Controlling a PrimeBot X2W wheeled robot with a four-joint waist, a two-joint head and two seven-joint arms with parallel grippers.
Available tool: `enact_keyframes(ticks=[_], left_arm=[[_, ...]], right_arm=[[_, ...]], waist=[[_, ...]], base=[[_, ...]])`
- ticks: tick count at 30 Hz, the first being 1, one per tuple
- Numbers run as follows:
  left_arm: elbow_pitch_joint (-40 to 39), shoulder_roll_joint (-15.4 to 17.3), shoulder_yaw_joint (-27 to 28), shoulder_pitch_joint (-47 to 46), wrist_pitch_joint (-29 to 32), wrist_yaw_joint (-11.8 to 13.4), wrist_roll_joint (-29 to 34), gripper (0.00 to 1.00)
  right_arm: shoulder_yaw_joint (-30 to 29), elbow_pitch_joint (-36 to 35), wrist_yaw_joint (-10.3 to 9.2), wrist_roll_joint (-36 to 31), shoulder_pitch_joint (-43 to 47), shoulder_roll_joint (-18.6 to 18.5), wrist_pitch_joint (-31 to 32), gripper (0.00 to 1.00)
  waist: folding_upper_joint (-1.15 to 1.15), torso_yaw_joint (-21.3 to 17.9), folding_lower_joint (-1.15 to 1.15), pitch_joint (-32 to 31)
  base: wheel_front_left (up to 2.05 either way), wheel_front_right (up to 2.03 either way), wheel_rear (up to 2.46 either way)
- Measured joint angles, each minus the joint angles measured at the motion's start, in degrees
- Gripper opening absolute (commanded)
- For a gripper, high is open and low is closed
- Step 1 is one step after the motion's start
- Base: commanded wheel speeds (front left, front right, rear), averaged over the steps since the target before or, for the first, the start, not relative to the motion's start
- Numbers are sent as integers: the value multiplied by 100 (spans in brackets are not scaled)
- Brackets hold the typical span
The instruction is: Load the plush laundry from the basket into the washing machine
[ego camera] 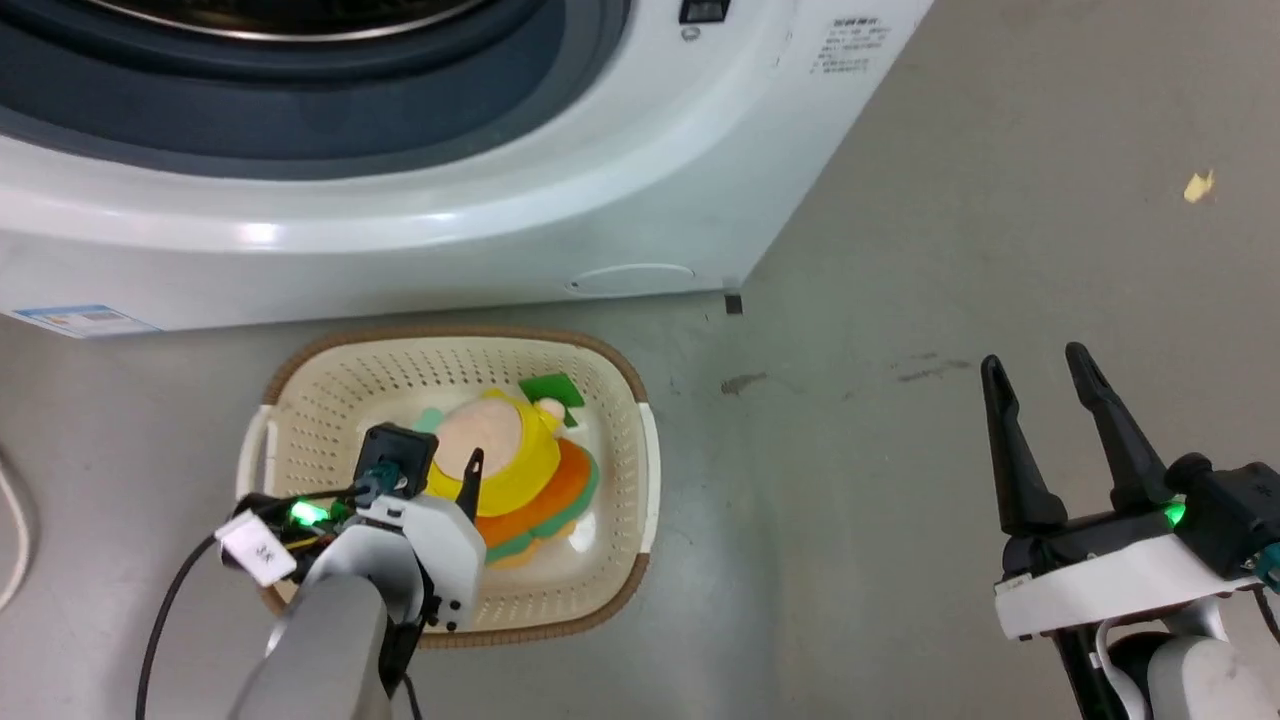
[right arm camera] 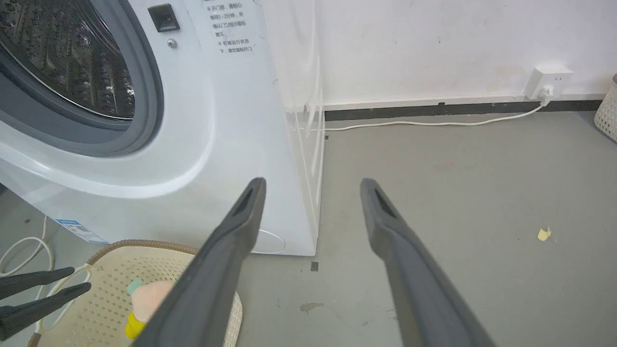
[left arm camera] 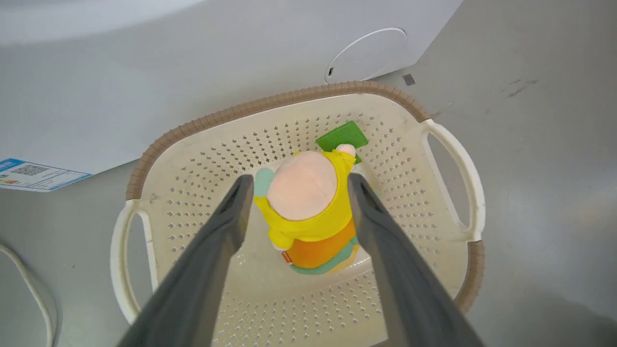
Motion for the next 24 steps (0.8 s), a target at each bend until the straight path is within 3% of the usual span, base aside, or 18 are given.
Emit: enact_keyframes(ticks=[17, 24], left_arm=[[1170, 411, -680, -1355, 687, -56, 154, 100], [1595, 530, -923, -1797, 881, 51, 208, 100]], right_arm=[[-67, -81, 0, 348, -266, 0, -222, 100], [-49, -132, 0, 520, -327, 0, -310, 100]], waist=[[0, -262, 0, 1061], [0, -376, -1, 1416]], base=[[0, 0, 0], [0, 0, 0]])
